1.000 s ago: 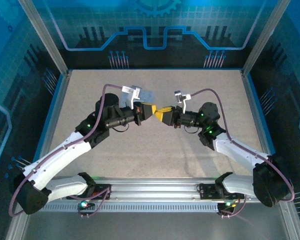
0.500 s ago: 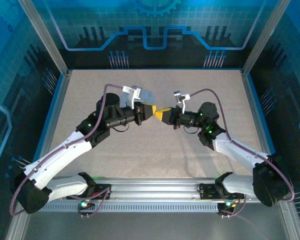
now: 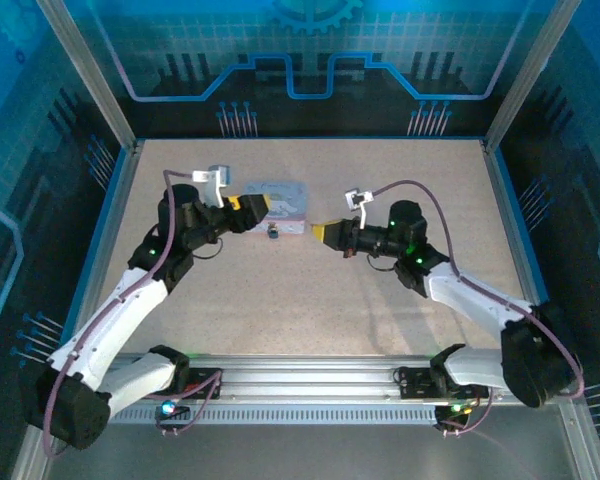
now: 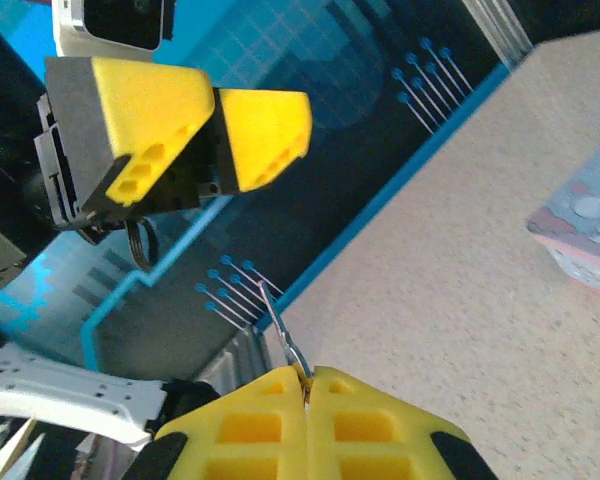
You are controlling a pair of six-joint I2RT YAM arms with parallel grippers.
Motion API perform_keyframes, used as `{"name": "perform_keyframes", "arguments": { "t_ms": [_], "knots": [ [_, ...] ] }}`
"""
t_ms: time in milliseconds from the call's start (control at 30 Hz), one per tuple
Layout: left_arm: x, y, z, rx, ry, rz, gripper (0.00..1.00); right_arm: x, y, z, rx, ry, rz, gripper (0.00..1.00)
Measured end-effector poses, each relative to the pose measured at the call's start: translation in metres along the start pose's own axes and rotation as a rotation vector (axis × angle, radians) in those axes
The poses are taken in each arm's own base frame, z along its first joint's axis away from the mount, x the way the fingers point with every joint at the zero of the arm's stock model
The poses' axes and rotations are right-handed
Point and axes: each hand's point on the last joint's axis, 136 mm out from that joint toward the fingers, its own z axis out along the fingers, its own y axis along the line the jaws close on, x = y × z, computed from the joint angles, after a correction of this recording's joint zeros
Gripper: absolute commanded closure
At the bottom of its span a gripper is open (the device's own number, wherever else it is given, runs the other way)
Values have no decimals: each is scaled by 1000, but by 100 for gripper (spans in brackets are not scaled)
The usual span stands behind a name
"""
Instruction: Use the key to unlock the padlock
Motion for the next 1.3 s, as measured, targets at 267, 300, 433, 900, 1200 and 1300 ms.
{"name": "perform_keyframes", "arguments": {
  "t_ms": [267,300,433,900,1200,1300],
  "knots": [
    [28,103,17,-215,48,-172,1,-5,-63,49,88,56,70,100],
    [28,113,21,-237,52,-178,1,-8,-70,55,96,57,75,100],
    [21,146,45,-305,85,-186,1,-12,-96,71,123,60,91,100],
    [1,225,138,-346,169,-190,2,-8,-105,70,148,75,82,100],
    [5,227,166,-315,232,-146,13,-15,-84,53,156,57,25,100],
    [11,227,171,-298,256,-139,21,-13,-81,49,163,55,14,100]
  ]
}}
